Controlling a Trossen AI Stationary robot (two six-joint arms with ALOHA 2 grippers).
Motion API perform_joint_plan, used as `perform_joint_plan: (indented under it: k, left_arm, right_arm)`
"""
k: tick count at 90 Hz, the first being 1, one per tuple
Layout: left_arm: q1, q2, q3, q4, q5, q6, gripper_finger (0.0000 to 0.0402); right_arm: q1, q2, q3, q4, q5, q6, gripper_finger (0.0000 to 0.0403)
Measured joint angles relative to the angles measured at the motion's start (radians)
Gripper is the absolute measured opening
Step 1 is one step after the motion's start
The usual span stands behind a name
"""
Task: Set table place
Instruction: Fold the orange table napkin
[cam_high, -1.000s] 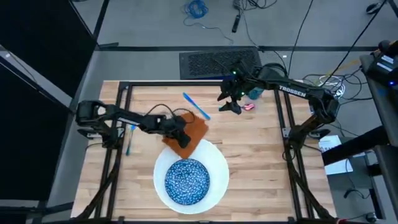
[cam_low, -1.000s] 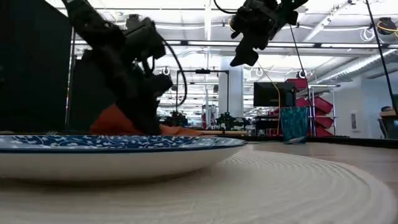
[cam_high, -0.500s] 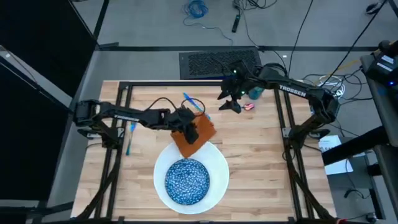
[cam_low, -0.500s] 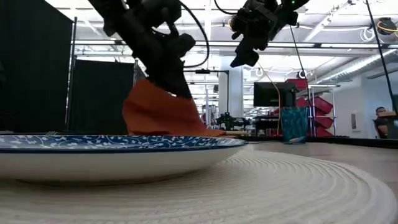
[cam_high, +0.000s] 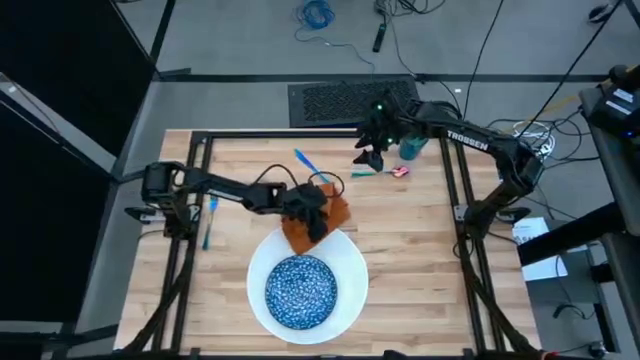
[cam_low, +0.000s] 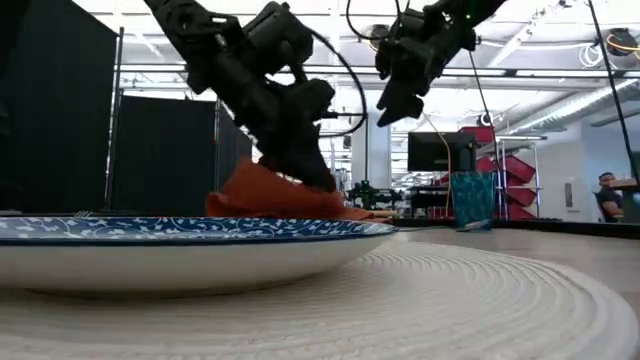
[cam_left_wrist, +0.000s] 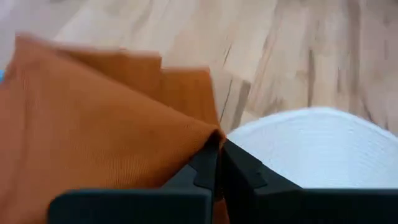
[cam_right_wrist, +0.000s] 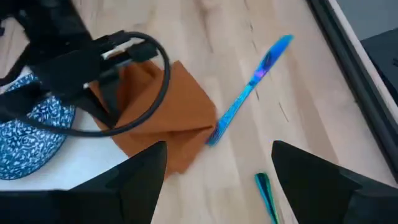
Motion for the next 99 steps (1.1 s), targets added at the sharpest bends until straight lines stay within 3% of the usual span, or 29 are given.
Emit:
perform_joint_plan:
  k: [17,35,56,82,92,99]
  left_arm:
    - [-0.032,-0.003,0.042,0.000,0.063,0.116,0.0059]
    - [-0.020,-0.003,0.072,-0.010,0.002,0.128,0.0116]
    - [0.014,-0.016,0.136,-0.129,0.020,0.147,0.0121]
    - [0.012,-0.045,0.190,-0.155,0.026,0.219,0.0121]
    - [0.012,-0.047,0.196,-0.327,0.017,0.240,0.0121]
    - [0.008,-0.048,0.193,-0.476,-0.046,0.258,0.0121]
  right_arm:
    - [-0.012,0.005,0.000,0.022,-0.001,0.001,0.0276]
    - [-0.012,0.005,0.000,0.019,-0.001,0.004,0.0276]
    - [-0.013,0.005,0.000,0.001,-0.002,0.013,0.0276]
    - [-0.014,0.005,0.000,-0.004,-0.002,0.017,0.0276]
    - [-0.014,0.005,0.000,-0.026,-0.002,0.020,0.0276]
    - [-0.019,0.005,0.000,-0.029,0.002,0.015,0.0276]
